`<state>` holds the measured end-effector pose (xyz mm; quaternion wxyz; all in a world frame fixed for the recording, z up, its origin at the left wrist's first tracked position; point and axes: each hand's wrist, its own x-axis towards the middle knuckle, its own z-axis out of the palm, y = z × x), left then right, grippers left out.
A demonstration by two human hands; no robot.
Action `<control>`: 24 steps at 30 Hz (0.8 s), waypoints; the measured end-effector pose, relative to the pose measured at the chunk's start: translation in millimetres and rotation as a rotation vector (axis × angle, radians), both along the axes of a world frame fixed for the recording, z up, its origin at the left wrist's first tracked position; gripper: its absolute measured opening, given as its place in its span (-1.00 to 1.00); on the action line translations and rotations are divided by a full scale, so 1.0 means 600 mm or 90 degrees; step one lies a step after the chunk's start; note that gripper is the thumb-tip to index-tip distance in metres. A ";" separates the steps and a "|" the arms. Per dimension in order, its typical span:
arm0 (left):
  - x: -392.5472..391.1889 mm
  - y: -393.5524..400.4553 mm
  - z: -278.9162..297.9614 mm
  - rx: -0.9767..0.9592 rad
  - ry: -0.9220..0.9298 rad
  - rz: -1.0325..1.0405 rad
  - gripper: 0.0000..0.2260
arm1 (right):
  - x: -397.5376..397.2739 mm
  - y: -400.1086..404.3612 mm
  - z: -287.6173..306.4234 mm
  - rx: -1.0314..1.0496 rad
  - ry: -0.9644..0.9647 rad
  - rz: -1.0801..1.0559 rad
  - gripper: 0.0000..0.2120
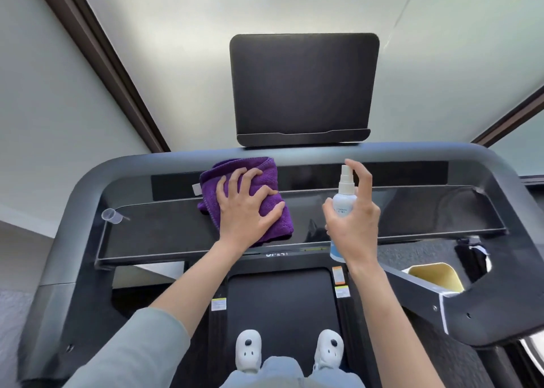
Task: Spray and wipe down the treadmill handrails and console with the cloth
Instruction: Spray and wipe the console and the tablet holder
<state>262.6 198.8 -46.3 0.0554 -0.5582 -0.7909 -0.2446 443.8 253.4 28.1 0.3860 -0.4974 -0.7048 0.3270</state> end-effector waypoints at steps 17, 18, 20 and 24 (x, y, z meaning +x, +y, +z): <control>0.322 0.238 0.003 -0.006 0.006 -0.056 -0.72 | 0.271 0.169 -0.002 -0.022 -0.018 -0.086 -0.37; 0.337 0.249 0.002 -0.006 0.004 -0.061 -0.72 | 0.283 0.178 -0.003 -0.021 -0.020 -0.093 -0.37; 0.369 0.270 0.002 -0.005 -0.002 -0.075 -0.73 | 0.309 0.194 -0.004 -0.021 -0.018 -0.109 -0.38; 0.420 0.310 0.002 0.008 -0.006 -0.097 -0.71 | 0.359 0.215 -0.005 -0.021 -0.014 -0.134 -0.39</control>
